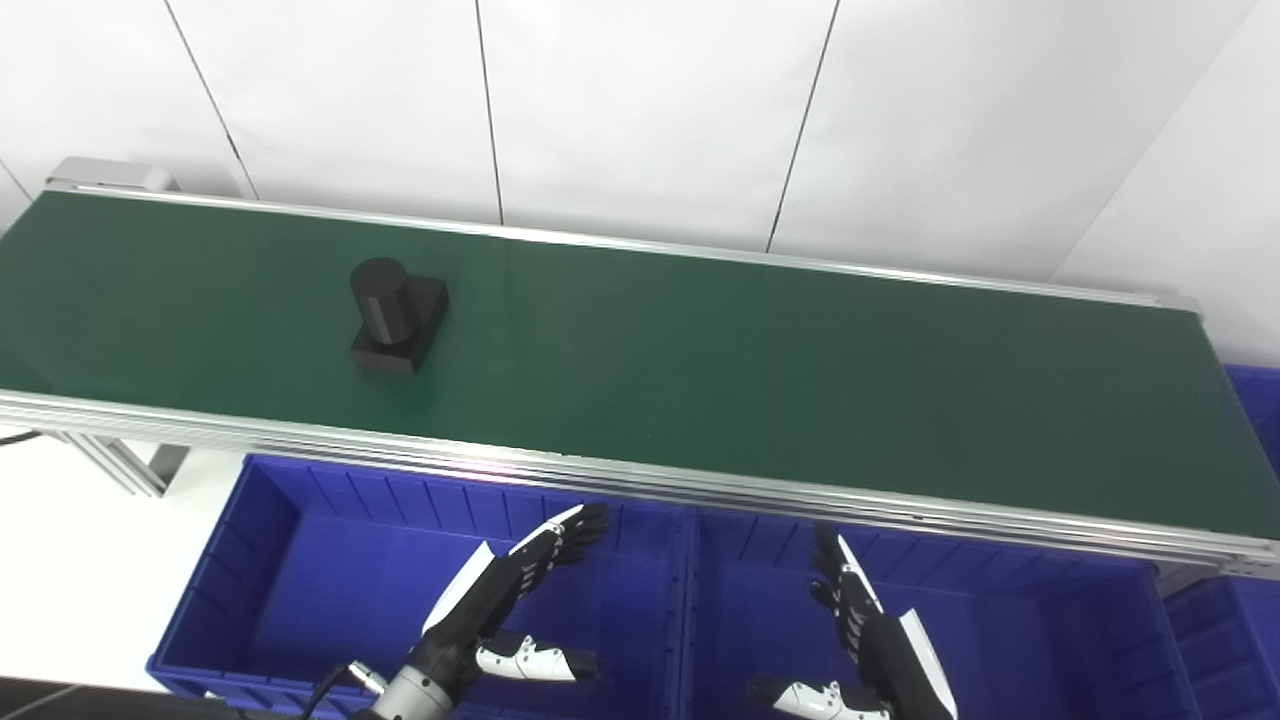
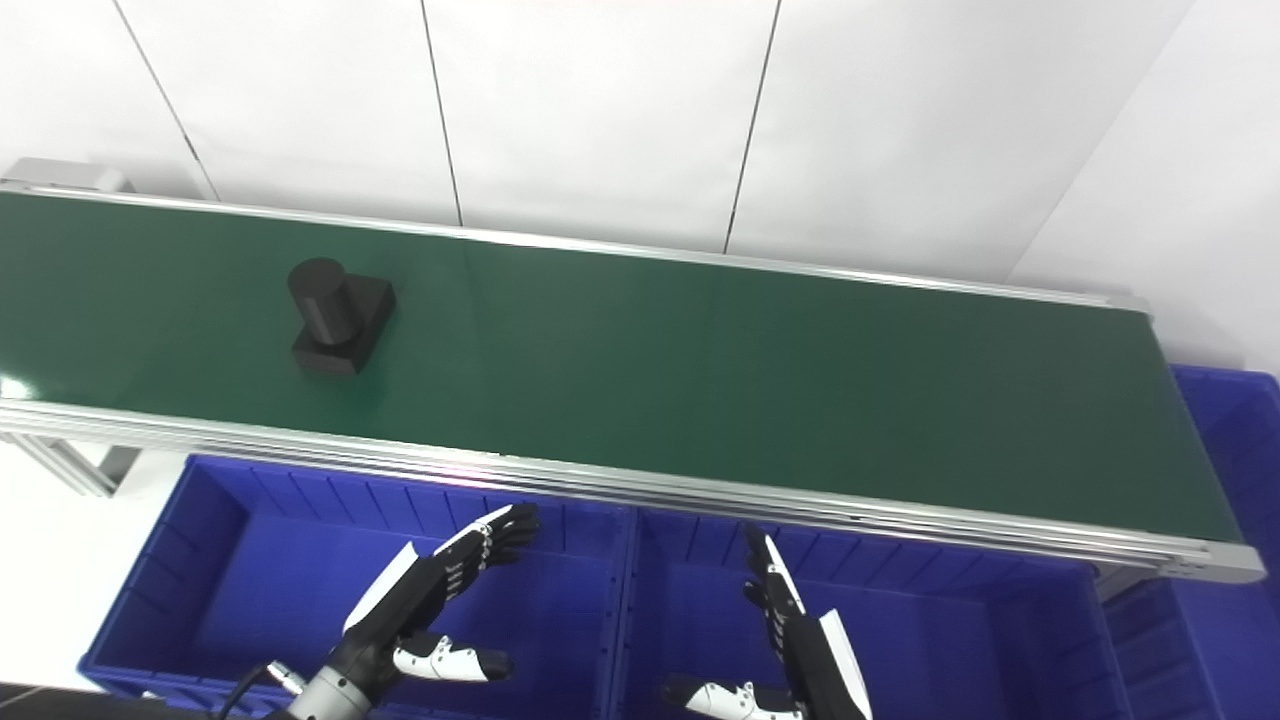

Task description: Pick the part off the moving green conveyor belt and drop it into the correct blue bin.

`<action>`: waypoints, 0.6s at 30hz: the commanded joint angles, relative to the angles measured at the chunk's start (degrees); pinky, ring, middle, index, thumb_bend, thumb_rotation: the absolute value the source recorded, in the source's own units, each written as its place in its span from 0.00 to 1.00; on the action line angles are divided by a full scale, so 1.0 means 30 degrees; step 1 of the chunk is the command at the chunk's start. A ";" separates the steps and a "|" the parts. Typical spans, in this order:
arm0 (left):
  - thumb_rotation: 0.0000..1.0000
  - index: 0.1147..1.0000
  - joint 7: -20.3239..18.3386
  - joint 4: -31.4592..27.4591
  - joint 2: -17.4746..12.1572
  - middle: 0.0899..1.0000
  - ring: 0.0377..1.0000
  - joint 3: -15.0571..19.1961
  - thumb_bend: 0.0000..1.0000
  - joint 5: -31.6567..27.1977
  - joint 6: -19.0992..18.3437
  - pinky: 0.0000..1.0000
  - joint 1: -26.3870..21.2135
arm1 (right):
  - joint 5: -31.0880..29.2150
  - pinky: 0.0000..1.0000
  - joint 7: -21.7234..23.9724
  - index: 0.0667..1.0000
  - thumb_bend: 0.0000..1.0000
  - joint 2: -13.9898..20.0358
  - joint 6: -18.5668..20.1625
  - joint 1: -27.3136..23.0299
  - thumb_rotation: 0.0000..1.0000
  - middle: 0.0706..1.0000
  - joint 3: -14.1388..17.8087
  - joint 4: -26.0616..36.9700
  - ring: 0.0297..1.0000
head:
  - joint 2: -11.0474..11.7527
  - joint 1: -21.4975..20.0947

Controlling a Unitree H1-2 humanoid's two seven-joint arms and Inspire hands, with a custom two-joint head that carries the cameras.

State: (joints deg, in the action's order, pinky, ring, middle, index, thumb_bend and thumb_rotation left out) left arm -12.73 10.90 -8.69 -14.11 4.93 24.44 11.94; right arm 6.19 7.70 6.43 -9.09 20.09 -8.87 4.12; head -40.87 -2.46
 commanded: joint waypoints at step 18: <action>0.48 0.88 0.0026 -0.0638 0.0298 0.88 0.88 -0.0032 0.87 -0.0157 0.0692 0.85 -0.0131 | -0.1586 0.89 -0.0095 0.86 0.83 -0.0391 -0.1565 -0.0112 0.19 0.89 0.0442 -0.0251 0.90 | -0.0047 -0.0036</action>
State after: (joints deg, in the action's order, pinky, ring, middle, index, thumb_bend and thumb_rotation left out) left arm -12.73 10.90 -7.78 -14.27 4.93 24.44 11.95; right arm 2.06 7.68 5.62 -9.48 19.96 -7.79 2.40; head -40.96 -2.64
